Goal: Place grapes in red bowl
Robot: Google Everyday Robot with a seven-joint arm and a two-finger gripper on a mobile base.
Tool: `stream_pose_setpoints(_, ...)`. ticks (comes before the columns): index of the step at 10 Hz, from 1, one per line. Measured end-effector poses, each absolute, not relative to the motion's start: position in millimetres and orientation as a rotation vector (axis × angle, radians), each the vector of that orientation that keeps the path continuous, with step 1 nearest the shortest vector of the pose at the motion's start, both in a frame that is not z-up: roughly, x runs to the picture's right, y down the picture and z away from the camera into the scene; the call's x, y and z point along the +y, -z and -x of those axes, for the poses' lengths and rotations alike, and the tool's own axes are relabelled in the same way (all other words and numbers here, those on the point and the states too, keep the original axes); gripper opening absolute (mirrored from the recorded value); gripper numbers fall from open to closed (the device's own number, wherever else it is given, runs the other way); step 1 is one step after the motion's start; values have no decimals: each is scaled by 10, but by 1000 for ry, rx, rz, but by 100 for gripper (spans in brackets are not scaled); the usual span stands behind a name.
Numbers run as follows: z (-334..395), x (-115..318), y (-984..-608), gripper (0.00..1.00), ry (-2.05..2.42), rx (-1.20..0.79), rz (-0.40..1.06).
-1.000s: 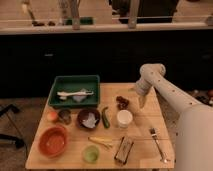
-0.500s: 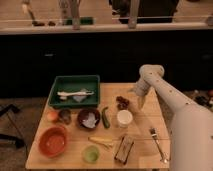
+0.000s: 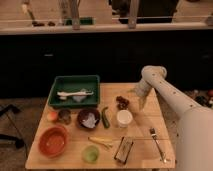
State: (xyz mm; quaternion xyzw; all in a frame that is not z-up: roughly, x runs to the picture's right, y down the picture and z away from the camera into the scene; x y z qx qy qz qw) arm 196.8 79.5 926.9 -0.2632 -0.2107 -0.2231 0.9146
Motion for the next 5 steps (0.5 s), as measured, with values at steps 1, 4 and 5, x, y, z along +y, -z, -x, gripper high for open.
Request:
stream_pose_setpoints(1,-1809,812,-9244,80,514,-465,532)
stream_pose_setpoints(4,-1578,889,-9232,80,614,-526,543)
stream_pose_setpoints(5,-1519,890,-9239,80,629,-540,542)
